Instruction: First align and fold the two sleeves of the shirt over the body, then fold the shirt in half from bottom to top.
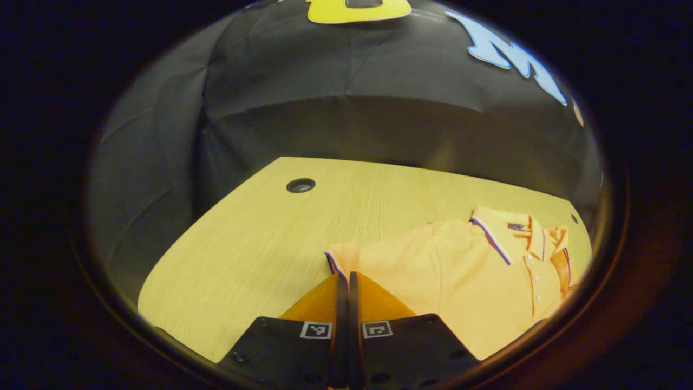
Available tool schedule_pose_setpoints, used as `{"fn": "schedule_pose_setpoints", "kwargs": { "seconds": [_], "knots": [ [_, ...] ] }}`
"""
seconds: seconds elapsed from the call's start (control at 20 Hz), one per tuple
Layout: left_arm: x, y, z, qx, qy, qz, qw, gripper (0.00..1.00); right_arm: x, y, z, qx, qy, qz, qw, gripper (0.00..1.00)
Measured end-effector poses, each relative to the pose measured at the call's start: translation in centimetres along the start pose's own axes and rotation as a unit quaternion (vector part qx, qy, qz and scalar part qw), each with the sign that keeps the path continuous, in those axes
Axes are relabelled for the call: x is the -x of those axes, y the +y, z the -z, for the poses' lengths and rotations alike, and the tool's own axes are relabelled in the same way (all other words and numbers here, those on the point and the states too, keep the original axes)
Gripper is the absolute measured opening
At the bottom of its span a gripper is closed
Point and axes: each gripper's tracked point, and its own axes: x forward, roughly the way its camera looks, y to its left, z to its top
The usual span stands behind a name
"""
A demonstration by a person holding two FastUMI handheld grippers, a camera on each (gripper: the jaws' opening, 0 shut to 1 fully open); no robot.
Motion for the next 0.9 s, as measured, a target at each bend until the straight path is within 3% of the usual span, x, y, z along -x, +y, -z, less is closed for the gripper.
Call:
{"fn": "schedule_pose_setpoints", "kwargs": {
  "seconds": [0.35,0.7,0.9],
  "knots": [
    [3.9,-6.6,-4.7,-0.032,-0.058,0.057,0.996,0.06,0.5,-1.8,0.8,-0.022,-0.003,0.023,1.0,0.98],
    [4.5,-13.8,-2.8,-0.09,-0.044,0.122,0.988,0.07,1.1,-2.3,2.3,-0.037,-0.002,0.044,0.998,0.98],
    [4.2,-15.9,-1.4,-0.114,-0.025,0.13,0.985,0.08,0.9,-2.7,2.6,-0.027,0.0,0.036,0.999,0.98]
  ]
}}
